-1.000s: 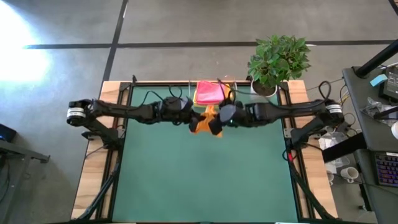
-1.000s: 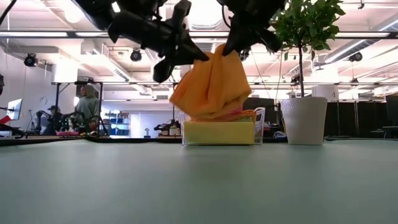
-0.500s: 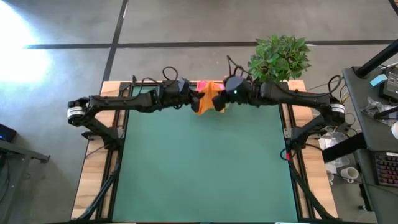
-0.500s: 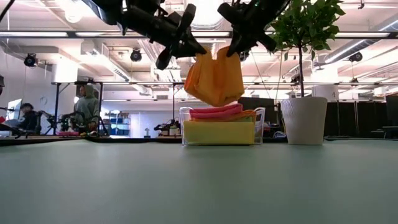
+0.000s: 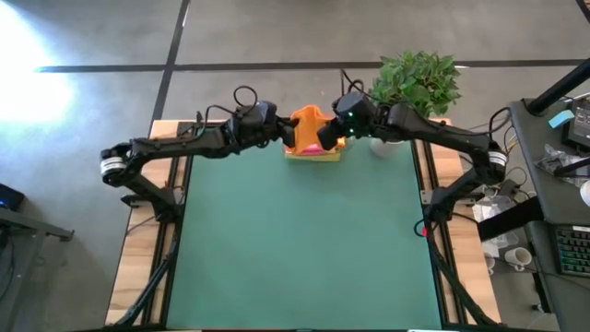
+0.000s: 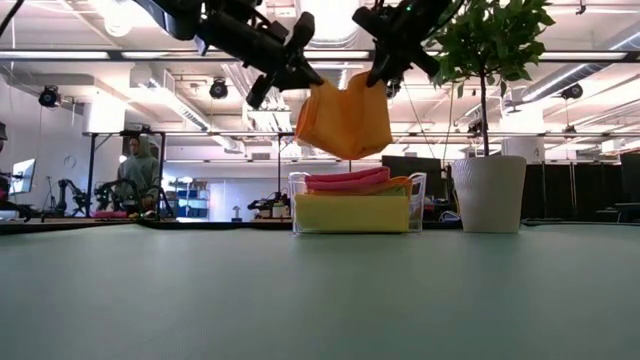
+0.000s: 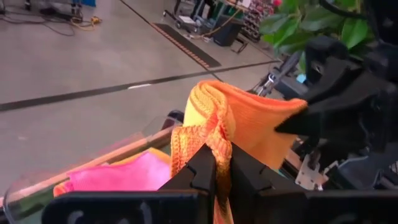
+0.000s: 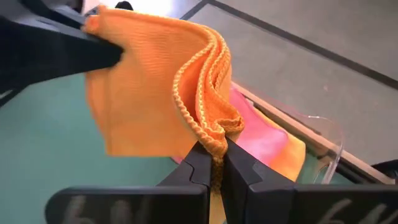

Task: Fold microfiber towels
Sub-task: Put the folded orange towel into the transparent bin

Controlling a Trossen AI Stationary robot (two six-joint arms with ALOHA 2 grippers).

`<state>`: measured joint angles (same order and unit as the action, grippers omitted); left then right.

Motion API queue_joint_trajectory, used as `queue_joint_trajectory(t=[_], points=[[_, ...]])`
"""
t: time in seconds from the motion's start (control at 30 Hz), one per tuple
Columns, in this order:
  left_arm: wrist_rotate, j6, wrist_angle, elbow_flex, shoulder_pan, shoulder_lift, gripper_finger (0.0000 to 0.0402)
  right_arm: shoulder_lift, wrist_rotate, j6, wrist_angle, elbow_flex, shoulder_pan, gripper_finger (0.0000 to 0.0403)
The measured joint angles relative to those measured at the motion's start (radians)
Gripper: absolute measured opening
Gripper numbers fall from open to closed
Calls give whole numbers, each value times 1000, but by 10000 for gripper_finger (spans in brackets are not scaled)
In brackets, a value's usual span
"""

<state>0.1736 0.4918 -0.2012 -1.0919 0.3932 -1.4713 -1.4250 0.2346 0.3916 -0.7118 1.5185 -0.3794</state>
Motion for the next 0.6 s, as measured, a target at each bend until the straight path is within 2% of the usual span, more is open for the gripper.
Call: queue_joint_trajectory(t=[0.3, 0.6], points=[[9, 52, 2, -45, 0, -82, 10, 0, -7, 8, -78, 26, 1, 8], [115, 54, 81, -45, 11, -100, 10, -24, -8, 53, -120, 24, -21, 8]])
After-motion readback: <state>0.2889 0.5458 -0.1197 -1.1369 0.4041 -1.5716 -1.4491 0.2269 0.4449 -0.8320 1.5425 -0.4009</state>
